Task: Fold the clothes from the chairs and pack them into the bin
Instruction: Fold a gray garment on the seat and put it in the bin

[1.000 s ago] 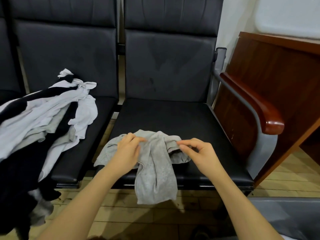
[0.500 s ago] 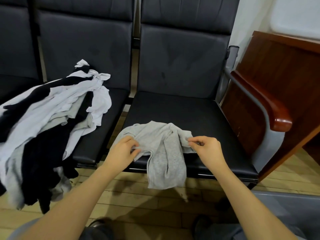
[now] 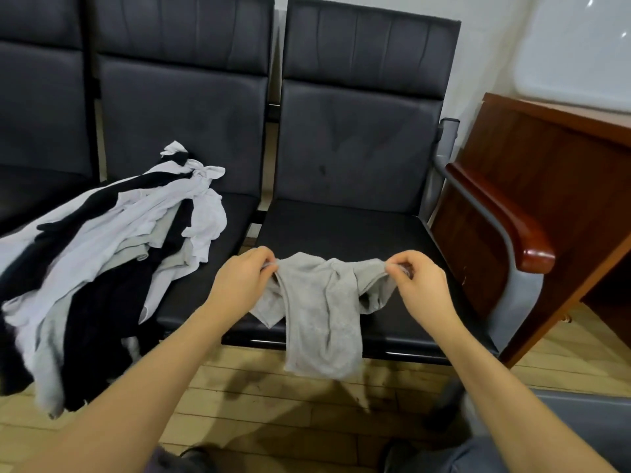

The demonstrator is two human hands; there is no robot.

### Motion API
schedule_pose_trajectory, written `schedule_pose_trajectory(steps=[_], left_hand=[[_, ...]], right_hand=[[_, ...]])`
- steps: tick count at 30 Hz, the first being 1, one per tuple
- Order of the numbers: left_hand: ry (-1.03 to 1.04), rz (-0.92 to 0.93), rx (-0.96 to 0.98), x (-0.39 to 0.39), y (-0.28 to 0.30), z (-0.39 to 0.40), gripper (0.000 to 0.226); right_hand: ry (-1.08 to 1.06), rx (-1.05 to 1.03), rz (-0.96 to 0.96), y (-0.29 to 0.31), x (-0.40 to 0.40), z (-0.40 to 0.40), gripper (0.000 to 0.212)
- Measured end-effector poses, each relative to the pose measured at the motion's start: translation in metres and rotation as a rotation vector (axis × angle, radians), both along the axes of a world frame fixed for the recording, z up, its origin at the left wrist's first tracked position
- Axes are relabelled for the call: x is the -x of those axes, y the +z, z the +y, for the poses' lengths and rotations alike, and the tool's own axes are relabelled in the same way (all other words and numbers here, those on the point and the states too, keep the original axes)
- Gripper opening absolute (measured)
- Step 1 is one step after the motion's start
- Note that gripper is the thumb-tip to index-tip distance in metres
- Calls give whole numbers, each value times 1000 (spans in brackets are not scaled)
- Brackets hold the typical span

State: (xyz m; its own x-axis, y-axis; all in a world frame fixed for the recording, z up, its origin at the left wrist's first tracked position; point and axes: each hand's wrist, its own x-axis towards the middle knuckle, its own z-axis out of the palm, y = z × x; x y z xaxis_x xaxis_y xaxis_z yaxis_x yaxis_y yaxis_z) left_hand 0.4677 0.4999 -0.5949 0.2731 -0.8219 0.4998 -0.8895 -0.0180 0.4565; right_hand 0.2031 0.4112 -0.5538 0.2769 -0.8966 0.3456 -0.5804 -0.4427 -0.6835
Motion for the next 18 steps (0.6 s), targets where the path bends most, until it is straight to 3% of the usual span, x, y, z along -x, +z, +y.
schedule_pose_trajectory(steps=[5,18], left_hand=[[-47,-29,140,-2,61,-9,10],[49,-419,432,-2,218,-7,10]], right_hand=[[4,145,-45,50,1,-4,9],[-45,365,-184,196,10,8,8]])
